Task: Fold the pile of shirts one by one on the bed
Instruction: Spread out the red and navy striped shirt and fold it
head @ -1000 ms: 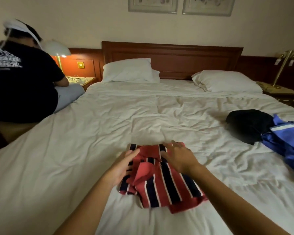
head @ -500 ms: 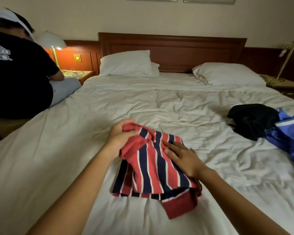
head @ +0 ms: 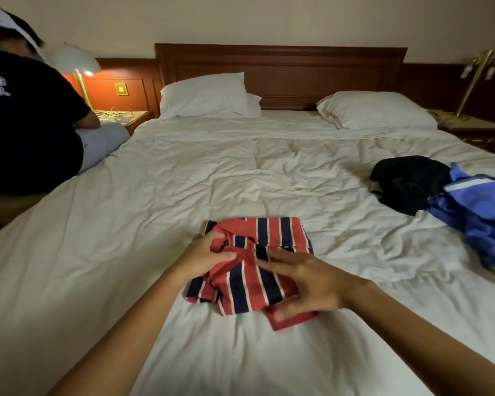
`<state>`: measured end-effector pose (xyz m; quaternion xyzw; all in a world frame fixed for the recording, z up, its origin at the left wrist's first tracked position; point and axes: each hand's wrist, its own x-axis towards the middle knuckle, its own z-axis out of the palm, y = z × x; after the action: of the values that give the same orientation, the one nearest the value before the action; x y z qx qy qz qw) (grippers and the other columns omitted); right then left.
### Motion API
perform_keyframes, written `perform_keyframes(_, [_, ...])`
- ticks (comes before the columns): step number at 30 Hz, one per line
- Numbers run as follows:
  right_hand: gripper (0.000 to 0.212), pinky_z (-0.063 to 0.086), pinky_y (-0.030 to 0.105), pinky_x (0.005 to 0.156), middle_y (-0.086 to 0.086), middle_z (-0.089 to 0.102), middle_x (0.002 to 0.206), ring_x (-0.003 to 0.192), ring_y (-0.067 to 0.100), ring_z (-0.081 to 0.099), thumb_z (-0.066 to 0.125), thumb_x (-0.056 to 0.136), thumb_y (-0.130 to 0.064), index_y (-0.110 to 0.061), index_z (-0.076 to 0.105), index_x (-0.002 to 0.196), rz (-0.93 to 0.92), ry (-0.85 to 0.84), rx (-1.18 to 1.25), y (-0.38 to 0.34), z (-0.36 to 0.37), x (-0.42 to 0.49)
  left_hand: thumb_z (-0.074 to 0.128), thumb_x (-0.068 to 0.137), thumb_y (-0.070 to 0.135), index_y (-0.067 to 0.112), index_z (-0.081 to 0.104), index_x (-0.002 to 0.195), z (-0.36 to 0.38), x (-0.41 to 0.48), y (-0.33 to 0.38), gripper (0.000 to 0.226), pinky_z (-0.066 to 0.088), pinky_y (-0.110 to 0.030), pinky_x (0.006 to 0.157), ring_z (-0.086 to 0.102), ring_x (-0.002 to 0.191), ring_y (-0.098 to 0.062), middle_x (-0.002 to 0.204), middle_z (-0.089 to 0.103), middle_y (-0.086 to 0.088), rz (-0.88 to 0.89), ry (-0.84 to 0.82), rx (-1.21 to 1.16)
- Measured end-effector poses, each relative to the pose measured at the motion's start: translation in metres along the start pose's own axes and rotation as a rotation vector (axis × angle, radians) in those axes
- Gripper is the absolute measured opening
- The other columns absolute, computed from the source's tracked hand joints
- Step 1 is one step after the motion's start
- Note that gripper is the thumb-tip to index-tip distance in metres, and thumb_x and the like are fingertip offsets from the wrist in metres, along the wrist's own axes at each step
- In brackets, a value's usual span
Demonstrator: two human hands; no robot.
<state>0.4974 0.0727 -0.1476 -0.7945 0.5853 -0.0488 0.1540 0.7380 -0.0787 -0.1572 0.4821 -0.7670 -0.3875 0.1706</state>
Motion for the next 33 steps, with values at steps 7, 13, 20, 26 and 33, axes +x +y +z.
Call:
perform_keyframes(7, [0.063, 0.022, 0.031, 0.12, -0.001, 0.022, 0.163, 0.15, 0.019, 0.023, 0.047, 0.1, -0.046, -0.037, 0.019, 0.156, -0.134, 0.029, -0.287, -0.005, 0.014, -0.011, 0.079, 0.083, 0.036, 0.025, 0.057, 0.128, -0.001, -0.011, -0.005, 0.051, 0.058, -0.032, 0.075, 0.065, 0.103, -0.015, 0.12, 0.057, 0.004, -0.113, -0.039, -0.251])
perform_keyframes(13, [0.042, 0.041, 0.027, 0.106, -0.005, 0.05, 0.148, 0.132, 0.015, 0.051, 0.045, 0.104, -0.033, -0.029, 0.05, 0.145, -0.172, 0.155, -0.179, -0.005, 0.017, -0.01, 0.084, 0.079, 0.022, 0.02, 0.061, 0.117, 0.004, -0.017, -0.011, 0.044, 0.049, -0.023, 0.052, 0.062, 0.062, -0.01, 0.094, 0.073, -0.006, -0.282, -0.055, -0.539])
perform_keyframes(20, [0.022, 0.045, 0.015, 0.074, -0.024, 0.07, 0.085, 0.081, -0.005, 0.064, 0.056, 0.101, -0.032, -0.046, 0.067, 0.087, 0.028, 0.503, 0.524, -0.02, -0.015, 0.0, 0.056, 0.097, -0.002, 0.008, 0.068, 0.122, -0.011, -0.001, 0.002, 0.03, 0.039, -0.026, 0.064, 0.052, 0.067, -0.014, 0.085, 0.069, -0.012, -0.229, -0.005, -0.863])
perform_keyframes(26, [0.035, 0.047, 0.026, 0.095, -0.017, 0.067, 0.123, 0.108, 0.001, 0.062, 0.05, 0.1, -0.045, -0.034, 0.061, 0.131, -0.046, 0.272, 0.157, -0.042, 0.001, 0.013, 0.065, 0.09, 0.016, 0.026, 0.074, 0.106, -0.033, 0.008, 0.018, 0.021, 0.05, -0.028, 0.07, 0.065, 0.082, -0.015, 0.099, 0.075, -0.001, -0.197, 0.059, -0.561])
perform_keyframes(33, [0.036, 0.046, 0.02, 0.091, -0.015, 0.069, 0.113, 0.102, 0.001, 0.061, 0.042, 0.101, -0.052, -0.031, 0.068, 0.115, 0.031, 0.445, 0.227, -0.007, -0.011, 0.037, 0.083, 0.074, 0.049, 0.013, 0.048, 0.133, -0.003, 0.001, -0.022, 0.078, 0.051, -0.036, 0.094, 0.06, 0.111, -0.026, 0.127, 0.054, -0.01, -0.255, 0.178, -0.086])
